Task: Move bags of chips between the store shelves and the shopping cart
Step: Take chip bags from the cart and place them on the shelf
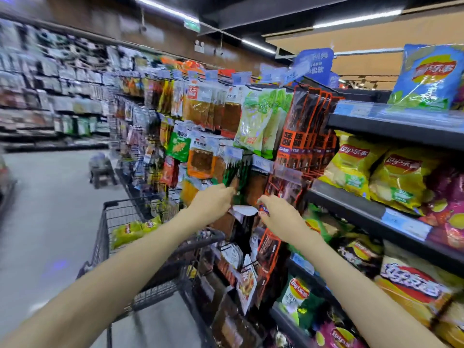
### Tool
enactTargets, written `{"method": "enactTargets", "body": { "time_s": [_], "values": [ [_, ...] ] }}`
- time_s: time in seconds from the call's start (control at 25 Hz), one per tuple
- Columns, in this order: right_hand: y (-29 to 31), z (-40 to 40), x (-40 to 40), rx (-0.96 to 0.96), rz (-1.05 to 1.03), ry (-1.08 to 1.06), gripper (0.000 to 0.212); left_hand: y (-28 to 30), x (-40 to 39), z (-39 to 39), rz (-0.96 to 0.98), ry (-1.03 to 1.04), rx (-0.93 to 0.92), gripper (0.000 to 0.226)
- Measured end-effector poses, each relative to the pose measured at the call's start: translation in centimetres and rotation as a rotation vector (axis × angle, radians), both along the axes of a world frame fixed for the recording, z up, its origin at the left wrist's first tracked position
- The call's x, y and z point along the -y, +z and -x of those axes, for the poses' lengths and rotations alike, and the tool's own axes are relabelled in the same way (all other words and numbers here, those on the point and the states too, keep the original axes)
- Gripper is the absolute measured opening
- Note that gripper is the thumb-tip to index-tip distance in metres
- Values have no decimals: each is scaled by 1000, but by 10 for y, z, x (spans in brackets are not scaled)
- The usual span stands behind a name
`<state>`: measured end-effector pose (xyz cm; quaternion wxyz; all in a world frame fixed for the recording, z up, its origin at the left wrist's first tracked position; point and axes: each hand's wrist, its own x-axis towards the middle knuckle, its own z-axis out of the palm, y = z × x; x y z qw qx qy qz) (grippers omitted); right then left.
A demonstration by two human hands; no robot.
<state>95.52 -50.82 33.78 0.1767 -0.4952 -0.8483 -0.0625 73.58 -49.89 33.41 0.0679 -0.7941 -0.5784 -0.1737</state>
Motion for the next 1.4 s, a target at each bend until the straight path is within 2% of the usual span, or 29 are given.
{"method": "enactTargets", "body": {
  "time_s": [0.2, 0.36, 0.56, 0.72, 0.88, 1.12, 1.4],
  "values": [
    [-37, 111, 16, 72, 106, 186, 35, -46, 65, 117, 89, 272, -11, 33],
    [-59, 205, 29, 78, 164, 314, 32, -71, 119, 207, 129, 434, 22, 39],
    [-86, 355, 54, 110, 194, 480, 38, -99, 194, 336, 189, 626, 43, 38],
    [-108, 473, 89, 102, 250, 602, 33, -111, 248, 433, 241, 737, 64, 40],
    [-132, 571, 112, 69, 292, 667, 28, -120, 282, 519, 253, 787, 1, 39],
    [-178, 655, 89, 98, 403, 663, 30, -154, 265, 604, 347, 819, 15, 39],
    [-213, 741, -21, 143, 475, 602, 31, -183, 161, 693, 406, 816, 31, 39]
  ]
}}
